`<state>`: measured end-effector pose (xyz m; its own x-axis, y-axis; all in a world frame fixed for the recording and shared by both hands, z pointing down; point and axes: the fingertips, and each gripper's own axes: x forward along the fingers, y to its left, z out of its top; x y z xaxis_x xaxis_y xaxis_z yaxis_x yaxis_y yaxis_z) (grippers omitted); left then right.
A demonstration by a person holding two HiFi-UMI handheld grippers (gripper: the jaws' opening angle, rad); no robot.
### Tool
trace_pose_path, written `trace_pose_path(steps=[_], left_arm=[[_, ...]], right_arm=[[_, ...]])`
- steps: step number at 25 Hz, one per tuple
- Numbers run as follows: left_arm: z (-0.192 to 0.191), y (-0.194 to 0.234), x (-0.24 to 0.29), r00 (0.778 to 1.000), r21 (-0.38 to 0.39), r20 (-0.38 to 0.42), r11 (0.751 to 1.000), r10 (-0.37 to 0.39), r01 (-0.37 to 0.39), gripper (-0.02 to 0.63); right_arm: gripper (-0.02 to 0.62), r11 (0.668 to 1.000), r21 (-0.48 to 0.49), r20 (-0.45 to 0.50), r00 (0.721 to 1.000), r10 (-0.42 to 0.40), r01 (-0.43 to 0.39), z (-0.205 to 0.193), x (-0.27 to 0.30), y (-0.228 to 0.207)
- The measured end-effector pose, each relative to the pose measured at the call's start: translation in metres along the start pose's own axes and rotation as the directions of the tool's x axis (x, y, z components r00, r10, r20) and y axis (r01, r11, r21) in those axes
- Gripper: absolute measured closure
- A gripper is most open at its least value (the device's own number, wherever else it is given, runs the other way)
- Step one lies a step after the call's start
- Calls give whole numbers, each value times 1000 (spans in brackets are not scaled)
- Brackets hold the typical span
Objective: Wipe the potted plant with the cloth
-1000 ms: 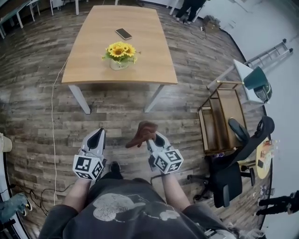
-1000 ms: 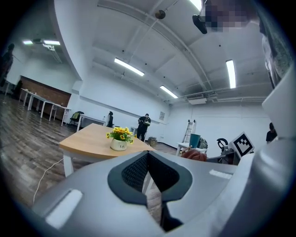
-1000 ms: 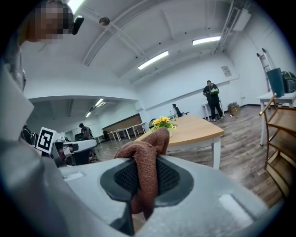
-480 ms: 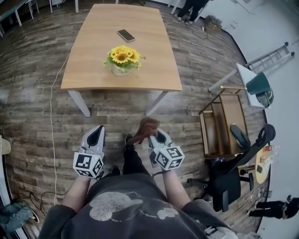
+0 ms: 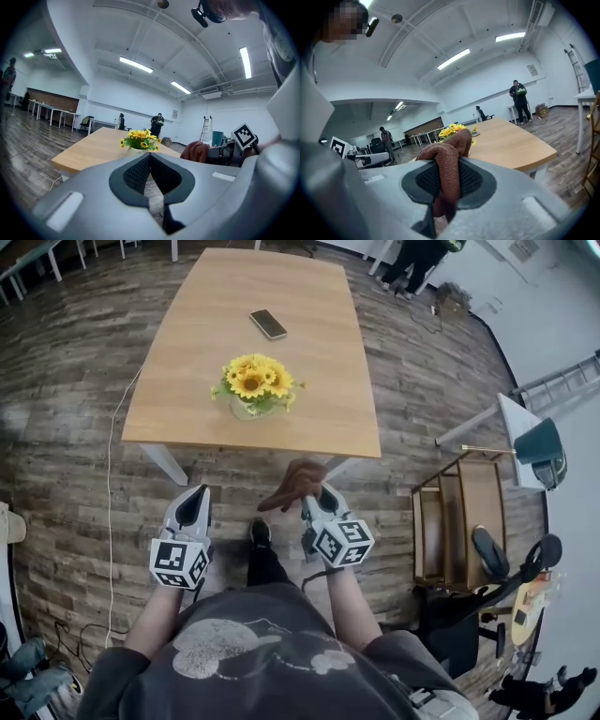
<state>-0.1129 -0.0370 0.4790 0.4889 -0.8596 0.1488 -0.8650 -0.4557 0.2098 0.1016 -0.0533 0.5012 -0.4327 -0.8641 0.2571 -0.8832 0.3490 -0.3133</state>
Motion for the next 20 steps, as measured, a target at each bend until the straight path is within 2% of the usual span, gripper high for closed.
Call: trace_pose_path(steps=[11, 16, 20], left_arm=[[14, 15, 105, 998, 27, -25, 998, 59, -59, 588], [17, 30, 136, 994, 39, -18, 993, 108, -107, 586], [7, 39, 152, 990, 63, -56, 990, 127, -124, 586]], right_arm=[[545, 1000, -6, -46, 999, 20, -21, 44, 80, -81], [545, 999, -20, -58, 998, 37, -38, 59, 114, -109], [545, 998, -35, -81, 996, 49, -52, 64, 139, -125]])
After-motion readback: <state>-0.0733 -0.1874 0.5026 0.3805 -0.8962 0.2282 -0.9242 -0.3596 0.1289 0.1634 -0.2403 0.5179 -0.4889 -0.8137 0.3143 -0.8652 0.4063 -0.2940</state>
